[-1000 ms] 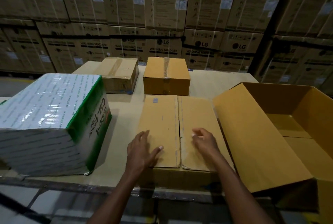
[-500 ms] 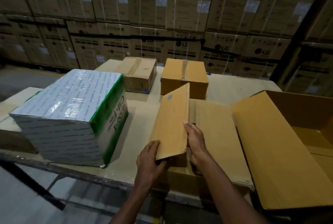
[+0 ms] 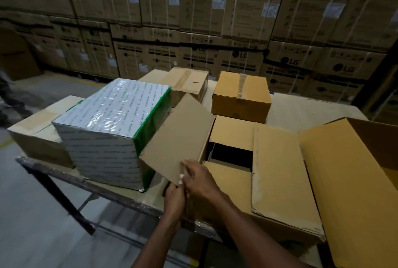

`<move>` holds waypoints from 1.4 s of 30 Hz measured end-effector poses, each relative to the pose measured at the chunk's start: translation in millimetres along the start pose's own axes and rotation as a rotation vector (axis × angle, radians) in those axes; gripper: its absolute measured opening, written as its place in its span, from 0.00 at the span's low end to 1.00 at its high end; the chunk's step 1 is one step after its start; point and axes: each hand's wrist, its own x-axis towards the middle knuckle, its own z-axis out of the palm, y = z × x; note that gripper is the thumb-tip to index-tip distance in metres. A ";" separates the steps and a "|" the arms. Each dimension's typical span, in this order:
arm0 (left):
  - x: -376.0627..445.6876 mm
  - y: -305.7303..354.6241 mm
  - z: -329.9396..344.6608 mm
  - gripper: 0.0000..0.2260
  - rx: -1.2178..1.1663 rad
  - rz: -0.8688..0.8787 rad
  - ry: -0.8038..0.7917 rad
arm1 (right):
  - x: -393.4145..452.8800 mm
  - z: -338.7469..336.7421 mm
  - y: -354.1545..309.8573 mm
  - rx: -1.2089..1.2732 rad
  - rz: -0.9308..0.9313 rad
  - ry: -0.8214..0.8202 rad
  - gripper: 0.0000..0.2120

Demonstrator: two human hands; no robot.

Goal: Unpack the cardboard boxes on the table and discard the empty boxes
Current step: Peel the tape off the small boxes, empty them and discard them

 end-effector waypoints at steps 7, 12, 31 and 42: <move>9.0 -15.7 -21.1 0.25 0.379 0.034 0.012 | -8.0 -8.3 10.6 -0.108 -0.027 -0.019 0.22; -3.9 5.9 -28.1 0.28 0.721 0.306 0.020 | -17.7 -57.7 27.0 -0.236 0.047 0.173 0.18; -54.5 -2.5 140.1 0.19 0.744 0.629 -0.579 | -59.9 -156.2 49.5 -0.564 0.371 0.274 0.20; -109.4 24.2 231.7 0.20 0.638 0.719 -1.033 | -134.1 -271.0 40.5 -0.788 0.620 0.372 0.18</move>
